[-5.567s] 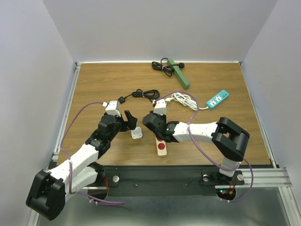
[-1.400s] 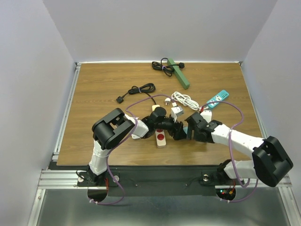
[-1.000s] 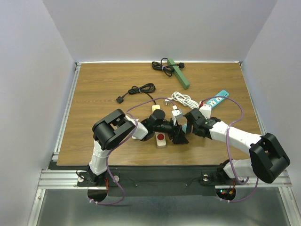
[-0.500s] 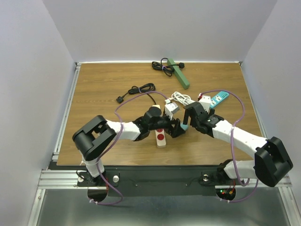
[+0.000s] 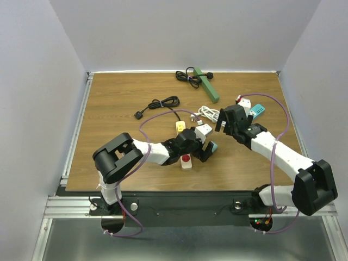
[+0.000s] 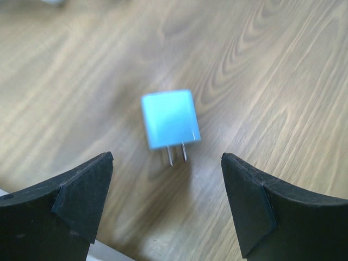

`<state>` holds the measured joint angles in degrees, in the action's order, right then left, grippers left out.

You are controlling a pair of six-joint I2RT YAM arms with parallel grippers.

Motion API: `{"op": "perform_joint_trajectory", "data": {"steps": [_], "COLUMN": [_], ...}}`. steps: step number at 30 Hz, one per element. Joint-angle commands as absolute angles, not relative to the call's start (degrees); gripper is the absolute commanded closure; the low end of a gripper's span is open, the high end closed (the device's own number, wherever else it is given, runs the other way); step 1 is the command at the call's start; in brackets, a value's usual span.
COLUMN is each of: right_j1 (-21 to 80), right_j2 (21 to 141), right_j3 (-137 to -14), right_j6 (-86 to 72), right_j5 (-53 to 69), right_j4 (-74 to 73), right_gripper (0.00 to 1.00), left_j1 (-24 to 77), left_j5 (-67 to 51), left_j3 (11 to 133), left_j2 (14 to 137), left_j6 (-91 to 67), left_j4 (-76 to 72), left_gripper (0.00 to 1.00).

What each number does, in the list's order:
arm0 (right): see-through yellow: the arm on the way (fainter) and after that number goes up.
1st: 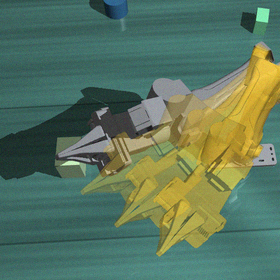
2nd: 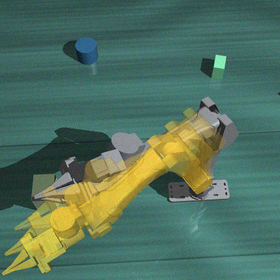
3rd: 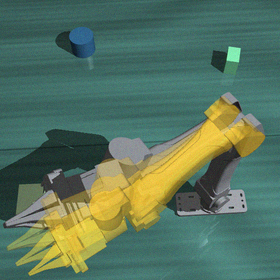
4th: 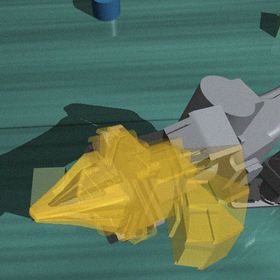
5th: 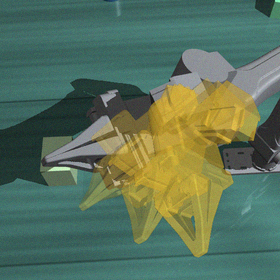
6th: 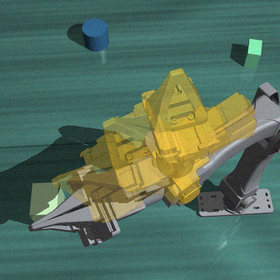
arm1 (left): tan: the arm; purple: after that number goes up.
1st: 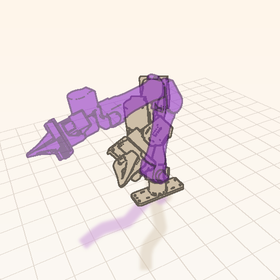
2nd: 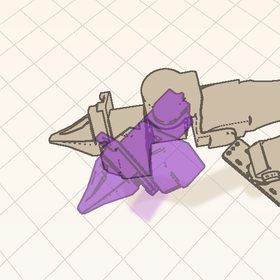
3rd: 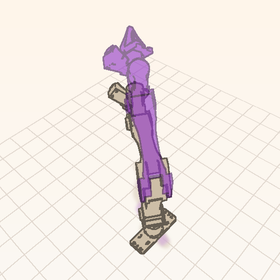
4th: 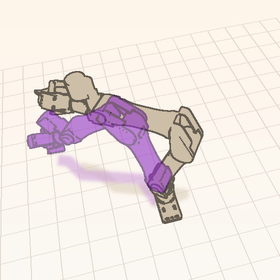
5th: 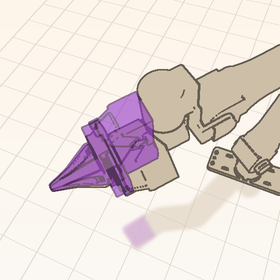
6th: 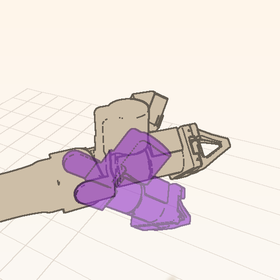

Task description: Insert the plug

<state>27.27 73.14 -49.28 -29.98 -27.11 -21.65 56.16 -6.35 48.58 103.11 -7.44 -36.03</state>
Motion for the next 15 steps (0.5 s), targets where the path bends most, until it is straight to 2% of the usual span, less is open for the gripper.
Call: {"op": "perform_joint_trajectory", "data": {"steps": [1,15], "right_j1": [25.49,23.82], "right_j2": [71.98,69.70], "right_j3": [-51.94,-50.10], "right_j6": [-28.04,-28.21], "right_j5": [-20.93,-16.00], "right_j4": [-18.28,-16.96], "right_gripper": [0.00,0.00], "left_j1": [57.04,58.27], "left_j5": [-2.90,1.67], "left_j3": [51.59,56.60], "left_j2": [103.18,108.02], "left_j6": [-5.98,-4.13], "left_j4": [-36.74,-33.75], "left_gripper": [0.07,0.06]}}
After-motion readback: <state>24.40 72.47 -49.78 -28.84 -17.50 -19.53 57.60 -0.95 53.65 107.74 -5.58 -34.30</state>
